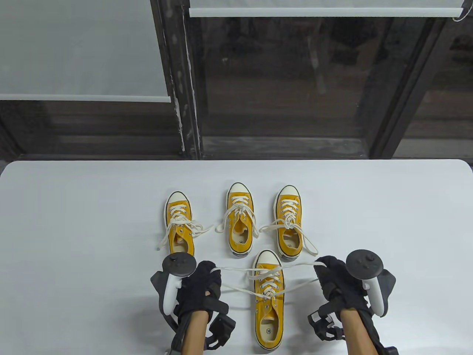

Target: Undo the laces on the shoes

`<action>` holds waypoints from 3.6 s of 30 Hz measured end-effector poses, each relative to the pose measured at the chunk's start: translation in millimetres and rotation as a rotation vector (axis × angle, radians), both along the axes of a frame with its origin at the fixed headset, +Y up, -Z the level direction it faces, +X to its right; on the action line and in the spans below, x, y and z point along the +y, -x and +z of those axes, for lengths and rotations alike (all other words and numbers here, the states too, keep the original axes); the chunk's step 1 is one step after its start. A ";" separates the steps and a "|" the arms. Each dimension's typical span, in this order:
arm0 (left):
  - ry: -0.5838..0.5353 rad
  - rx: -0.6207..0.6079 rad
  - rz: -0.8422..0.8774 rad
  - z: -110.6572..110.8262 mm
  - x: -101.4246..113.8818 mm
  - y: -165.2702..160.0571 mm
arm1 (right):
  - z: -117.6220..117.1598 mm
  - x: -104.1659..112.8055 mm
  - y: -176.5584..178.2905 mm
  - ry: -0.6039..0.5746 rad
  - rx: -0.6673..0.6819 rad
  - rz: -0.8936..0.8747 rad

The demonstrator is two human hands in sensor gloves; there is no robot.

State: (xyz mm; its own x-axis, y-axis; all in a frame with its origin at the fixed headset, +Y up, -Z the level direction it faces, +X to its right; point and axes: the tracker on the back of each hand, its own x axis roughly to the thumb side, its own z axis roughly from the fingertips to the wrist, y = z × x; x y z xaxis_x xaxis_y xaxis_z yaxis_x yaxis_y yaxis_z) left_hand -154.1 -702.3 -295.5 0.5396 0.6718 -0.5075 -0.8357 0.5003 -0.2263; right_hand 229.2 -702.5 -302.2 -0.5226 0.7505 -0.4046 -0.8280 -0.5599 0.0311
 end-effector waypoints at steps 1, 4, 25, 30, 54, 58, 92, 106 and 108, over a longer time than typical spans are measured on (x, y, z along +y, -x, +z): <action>-0.009 0.022 0.008 0.8 3.1 6.6 | 1.2 1.9 -5.3 0.009 0.003 -0.051; -0.025 0.050 0.001 1.9 12.4 23.5 | 5.2 6.6 -19.8 0.006 0.022 -0.172; 0.023 0.295 -0.165 20.7 14.8 107.3 | 53.3 2.4 -129.7 0.097 -0.428 -0.193; -0.128 0.080 -0.376 11.5 39.7 78.3 | 47.5 35.4 -103.9 -0.035 -0.243 0.148; -0.165 -0.306 -0.556 8.3 10.6 6.1 | 30.5 -38.6 121.8 0.397 0.578 0.645; -0.166 -0.303 -0.554 8.6 8.7 7.1 | 31.2 -20.5 115.6 0.238 0.495 0.724; -0.259 -0.268 -0.601 13.0 20.9 6.8 | -75.8 41.2 -65.0 0.009 -0.132 0.732; -0.244 -0.297 -0.607 11.4 17.6 1.8 | -140.3 -25.6 -42.6 0.151 -0.102 0.825; -0.240 -0.296 -0.603 11.1 17.3 2.4 | -141.5 -31.9 -40.1 0.167 -0.098 0.841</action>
